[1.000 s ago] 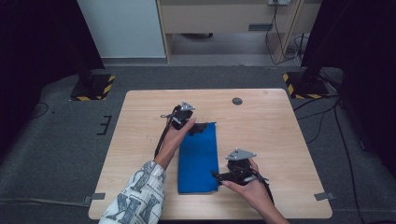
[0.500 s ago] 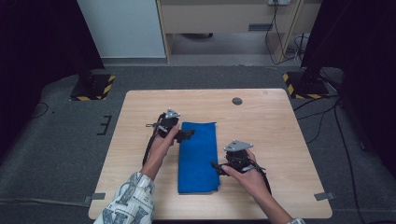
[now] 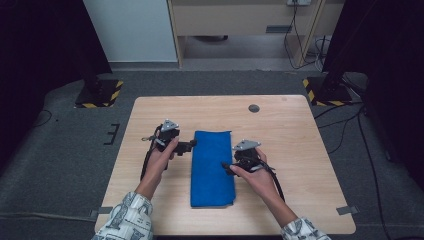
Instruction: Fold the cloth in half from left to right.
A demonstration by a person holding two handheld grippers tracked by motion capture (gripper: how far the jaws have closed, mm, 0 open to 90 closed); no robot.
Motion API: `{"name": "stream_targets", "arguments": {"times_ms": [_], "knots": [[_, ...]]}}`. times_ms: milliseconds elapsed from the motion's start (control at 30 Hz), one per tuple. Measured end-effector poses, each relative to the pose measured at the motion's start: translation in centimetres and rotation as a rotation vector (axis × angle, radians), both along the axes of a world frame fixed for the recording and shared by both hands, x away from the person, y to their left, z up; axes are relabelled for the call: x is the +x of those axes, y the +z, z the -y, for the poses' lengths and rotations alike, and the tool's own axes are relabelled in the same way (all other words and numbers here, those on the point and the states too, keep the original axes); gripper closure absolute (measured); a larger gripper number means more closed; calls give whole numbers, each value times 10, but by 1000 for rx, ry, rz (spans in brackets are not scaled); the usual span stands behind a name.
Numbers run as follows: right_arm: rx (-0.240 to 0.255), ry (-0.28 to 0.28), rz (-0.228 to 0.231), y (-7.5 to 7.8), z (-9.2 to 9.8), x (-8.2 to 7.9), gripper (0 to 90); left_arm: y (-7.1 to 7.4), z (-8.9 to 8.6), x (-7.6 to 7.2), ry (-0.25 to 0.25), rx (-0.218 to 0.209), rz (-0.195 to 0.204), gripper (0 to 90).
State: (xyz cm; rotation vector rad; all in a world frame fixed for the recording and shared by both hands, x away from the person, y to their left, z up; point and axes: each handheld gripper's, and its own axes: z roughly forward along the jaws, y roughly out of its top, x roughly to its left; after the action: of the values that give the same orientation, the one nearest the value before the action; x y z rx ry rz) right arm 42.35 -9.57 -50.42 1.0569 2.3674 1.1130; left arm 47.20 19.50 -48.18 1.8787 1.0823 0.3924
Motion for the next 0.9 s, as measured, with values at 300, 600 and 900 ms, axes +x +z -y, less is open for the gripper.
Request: {"name": "stream_targets", "arguments": {"times_ms": [300,600,900], "knots": [[-5,18,-11,6,-2,22,260,0,-5,9,3,0,-21,78],[0,-3,-17,18,-4,47,290,13,-4,12,13,11,-22,81],[4,-23,-12,30,-9,68,276,17,1,19,11,18,-30,82]]}}
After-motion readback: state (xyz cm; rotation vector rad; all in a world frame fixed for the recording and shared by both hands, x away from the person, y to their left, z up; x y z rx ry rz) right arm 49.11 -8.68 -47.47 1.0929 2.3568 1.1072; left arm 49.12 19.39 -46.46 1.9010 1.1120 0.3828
